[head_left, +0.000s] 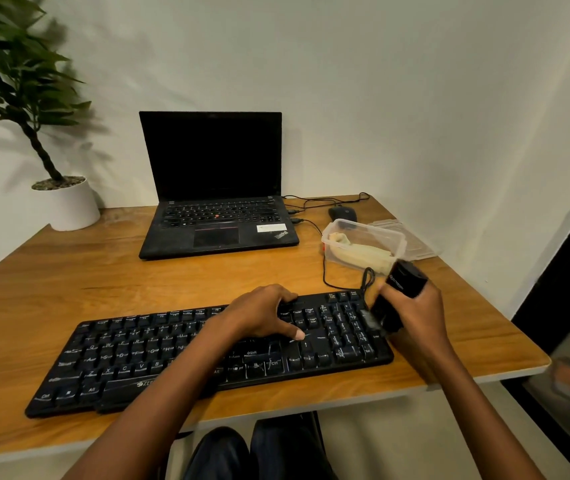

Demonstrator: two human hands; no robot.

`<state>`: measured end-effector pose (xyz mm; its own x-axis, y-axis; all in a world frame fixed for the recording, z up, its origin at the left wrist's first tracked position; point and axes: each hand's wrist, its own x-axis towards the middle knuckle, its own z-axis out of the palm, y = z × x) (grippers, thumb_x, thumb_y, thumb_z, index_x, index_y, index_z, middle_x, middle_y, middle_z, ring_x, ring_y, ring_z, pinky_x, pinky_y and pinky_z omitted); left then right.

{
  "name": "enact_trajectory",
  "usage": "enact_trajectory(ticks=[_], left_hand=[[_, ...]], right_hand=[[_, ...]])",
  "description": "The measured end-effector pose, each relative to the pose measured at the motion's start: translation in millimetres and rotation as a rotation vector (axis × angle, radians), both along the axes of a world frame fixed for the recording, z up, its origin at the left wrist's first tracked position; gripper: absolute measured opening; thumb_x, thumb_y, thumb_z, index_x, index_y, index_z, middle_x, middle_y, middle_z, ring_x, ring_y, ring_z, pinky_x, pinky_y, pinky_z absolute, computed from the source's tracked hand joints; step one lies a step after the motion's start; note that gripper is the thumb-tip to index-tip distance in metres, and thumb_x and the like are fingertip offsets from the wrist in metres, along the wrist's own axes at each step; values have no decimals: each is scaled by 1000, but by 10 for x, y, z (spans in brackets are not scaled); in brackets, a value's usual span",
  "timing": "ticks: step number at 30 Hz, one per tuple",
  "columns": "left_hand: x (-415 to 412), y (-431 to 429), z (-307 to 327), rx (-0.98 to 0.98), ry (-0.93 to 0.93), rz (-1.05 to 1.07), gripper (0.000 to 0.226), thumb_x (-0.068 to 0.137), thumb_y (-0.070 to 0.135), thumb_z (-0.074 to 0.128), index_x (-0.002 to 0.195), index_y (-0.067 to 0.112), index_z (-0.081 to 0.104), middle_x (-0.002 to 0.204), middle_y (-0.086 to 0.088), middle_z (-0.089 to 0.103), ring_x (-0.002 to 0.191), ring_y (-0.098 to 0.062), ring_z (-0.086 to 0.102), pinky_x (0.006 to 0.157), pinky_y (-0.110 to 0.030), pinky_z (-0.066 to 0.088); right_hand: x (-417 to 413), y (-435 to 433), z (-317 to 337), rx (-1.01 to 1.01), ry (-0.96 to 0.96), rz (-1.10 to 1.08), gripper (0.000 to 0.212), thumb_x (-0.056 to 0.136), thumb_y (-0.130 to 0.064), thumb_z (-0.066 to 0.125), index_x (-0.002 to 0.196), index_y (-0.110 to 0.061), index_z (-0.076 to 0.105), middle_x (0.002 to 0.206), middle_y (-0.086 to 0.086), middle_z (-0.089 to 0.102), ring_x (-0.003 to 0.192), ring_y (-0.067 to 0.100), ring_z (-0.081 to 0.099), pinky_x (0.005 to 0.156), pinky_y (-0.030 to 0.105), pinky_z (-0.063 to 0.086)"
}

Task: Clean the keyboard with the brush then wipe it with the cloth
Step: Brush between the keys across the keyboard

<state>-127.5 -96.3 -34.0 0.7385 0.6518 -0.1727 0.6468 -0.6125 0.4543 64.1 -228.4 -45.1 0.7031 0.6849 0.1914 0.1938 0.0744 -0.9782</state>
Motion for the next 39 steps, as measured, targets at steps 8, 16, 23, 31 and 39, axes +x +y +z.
enact_trajectory(ticks=[8,16,23,31,39], left_hand=[[-11,0,7,1,-3,-13,81,76,41,74,143,18,35,149,2,37,134,-19,37,110,-40,34],[-21,-10,35,10,11,-46,79,78,41,72,144,17,35,151,2,34,136,-19,34,111,-39,33],[-15,-15,16,13,-4,-14,79,76,42,73,143,20,37,149,3,37,133,-19,37,109,-39,36],[-17,-16,5,14,-1,-21,78,78,41,72,143,20,36,149,3,37,134,-19,37,109,-38,35],[-8,-12,-8,11,-1,-10,79,77,43,72,143,20,35,149,3,37,135,-18,35,110,-40,34]], right_hand=[[-80,-198,69,-66,-139,0,26,79,-1,65,78,-24,53,77,0,59,73,12,57,62,26,47],[55,591,106,-29,-210,-100,40,80,-14,68,117,-9,56,101,1,60,97,18,58,74,26,45],[-103,179,114,-27,-240,78,27,81,-5,66,95,-26,54,86,-7,59,78,2,56,55,7,46],[-81,420,128,-76,-337,11,30,80,-10,66,109,-13,58,90,-2,62,85,14,59,69,21,49],[-56,631,51,-56,-209,55,37,75,-22,72,109,-18,58,99,4,66,91,22,64,80,41,55]])
